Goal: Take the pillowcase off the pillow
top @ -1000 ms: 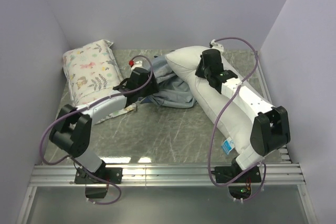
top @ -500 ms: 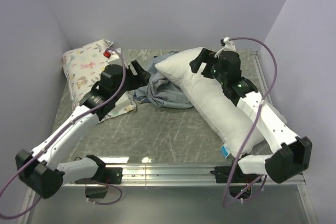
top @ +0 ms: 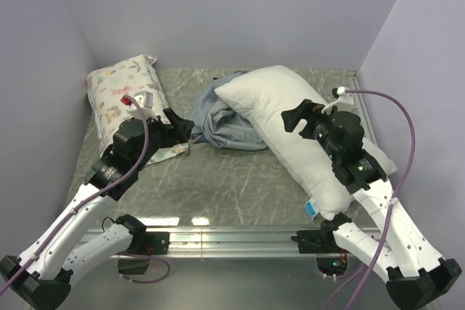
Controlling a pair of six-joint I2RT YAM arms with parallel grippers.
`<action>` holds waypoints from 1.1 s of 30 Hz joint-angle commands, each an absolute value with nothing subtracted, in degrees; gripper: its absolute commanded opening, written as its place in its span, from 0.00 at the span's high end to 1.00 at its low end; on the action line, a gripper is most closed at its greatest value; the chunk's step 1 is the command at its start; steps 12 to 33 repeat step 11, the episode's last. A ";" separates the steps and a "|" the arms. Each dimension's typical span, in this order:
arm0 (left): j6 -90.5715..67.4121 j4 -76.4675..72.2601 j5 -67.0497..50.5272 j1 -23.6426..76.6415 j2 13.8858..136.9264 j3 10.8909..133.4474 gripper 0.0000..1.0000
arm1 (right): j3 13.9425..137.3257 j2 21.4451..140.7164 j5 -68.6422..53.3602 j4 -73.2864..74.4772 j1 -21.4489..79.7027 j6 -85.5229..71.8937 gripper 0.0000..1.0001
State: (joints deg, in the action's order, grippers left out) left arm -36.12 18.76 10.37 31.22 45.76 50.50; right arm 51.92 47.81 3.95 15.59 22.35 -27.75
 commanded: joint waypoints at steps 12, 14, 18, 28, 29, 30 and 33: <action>-35.15 17.14 8.88 31.46 44.65 49.39 0.11 | 49.05 45.71 5.54 16.70 22.24 -24.79 0.00; -35.15 17.14 8.88 31.46 44.65 49.39 0.11 | 49.05 45.71 5.54 16.70 22.24 -24.79 0.00; -35.15 17.14 8.88 31.46 44.65 49.39 0.11 | 49.05 45.71 5.54 16.70 22.24 -24.79 0.00; -35.15 17.14 8.88 31.46 44.65 49.39 0.11 | 49.05 45.71 5.54 16.70 22.24 -24.79 0.00; -35.15 17.14 8.88 31.46 44.65 49.39 0.11 | 49.05 45.71 5.54 16.70 22.24 -24.79 0.00; -35.15 17.14 8.88 31.46 44.65 49.39 0.11 | 49.05 45.71 5.54 16.70 22.24 -24.79 0.00; -35.15 17.14 8.88 31.46 44.65 49.39 0.11 | 49.05 45.71 5.54 16.70 22.24 -24.79 0.00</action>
